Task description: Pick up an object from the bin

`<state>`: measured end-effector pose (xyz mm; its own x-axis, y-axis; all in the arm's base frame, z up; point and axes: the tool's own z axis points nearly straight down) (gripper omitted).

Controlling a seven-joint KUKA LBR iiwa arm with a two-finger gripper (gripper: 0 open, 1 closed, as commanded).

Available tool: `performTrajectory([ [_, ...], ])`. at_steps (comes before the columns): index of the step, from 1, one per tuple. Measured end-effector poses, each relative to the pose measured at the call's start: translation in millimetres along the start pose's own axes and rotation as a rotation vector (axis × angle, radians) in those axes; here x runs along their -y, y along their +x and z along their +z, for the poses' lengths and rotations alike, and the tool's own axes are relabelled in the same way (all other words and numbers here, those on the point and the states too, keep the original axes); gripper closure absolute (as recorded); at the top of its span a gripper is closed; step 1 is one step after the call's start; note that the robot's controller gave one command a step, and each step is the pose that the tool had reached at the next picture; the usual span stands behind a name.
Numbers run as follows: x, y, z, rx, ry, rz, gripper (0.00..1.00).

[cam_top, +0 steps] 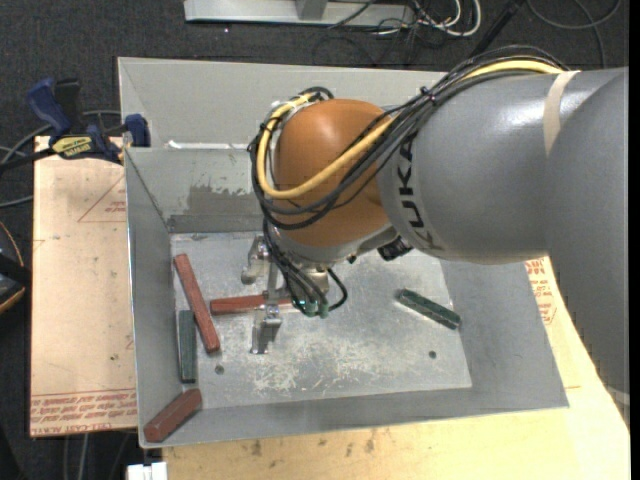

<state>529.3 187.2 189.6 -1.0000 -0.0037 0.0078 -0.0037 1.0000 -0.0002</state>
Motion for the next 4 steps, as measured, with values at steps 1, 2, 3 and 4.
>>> performTrajectory([
  [1,0.9,-1.9,-4.4,0.008,-0.001,0.003,0.0],
  [2,15.9,-32.1,38.9,0.018,-0.004,-0.039,0.0],
  [3,1.5,-14.3,115.6,0.015,-0.003,0.005,0.0],
  [4,19.1,-68.8,110.5,0.025,-0.01,0.032,1.0],
])
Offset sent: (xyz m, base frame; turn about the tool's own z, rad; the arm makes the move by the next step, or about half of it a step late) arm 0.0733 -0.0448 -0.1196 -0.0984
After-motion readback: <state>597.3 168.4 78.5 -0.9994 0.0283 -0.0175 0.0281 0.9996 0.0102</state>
